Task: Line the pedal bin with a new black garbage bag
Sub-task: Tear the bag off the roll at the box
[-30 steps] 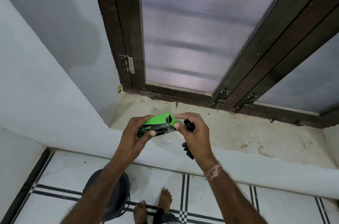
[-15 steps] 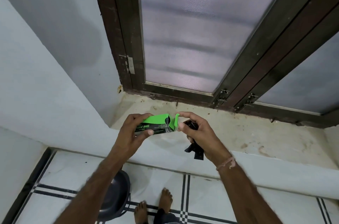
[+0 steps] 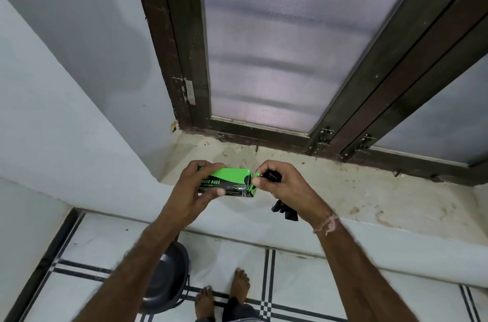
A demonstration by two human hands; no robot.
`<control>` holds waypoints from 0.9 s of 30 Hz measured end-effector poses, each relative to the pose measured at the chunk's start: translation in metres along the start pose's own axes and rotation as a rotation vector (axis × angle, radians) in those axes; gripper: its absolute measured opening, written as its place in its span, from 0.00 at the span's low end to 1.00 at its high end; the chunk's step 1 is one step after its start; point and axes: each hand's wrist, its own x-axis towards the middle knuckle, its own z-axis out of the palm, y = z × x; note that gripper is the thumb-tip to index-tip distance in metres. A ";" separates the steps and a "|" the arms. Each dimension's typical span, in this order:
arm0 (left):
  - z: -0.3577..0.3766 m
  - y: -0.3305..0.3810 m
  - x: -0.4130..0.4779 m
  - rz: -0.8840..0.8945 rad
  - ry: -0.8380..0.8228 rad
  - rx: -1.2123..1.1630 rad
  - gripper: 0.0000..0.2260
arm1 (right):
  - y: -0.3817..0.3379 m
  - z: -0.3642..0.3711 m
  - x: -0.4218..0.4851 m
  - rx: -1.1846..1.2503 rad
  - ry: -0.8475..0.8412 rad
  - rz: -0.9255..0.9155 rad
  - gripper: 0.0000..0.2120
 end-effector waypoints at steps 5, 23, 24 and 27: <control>0.001 0.001 0.004 -0.030 0.013 -0.002 0.23 | 0.001 -0.002 -0.001 -0.018 0.018 0.015 0.08; 0.006 -0.002 0.015 -0.024 -0.023 -0.037 0.23 | 0.000 -0.002 0.007 0.095 0.106 0.104 0.06; 0.006 -0.002 0.016 -0.026 -0.024 -0.033 0.23 | 0.000 0.000 0.009 0.076 0.123 0.099 0.06; 0.007 -0.003 0.016 -0.032 -0.027 -0.018 0.24 | 0.001 0.006 0.012 0.026 0.151 0.086 0.06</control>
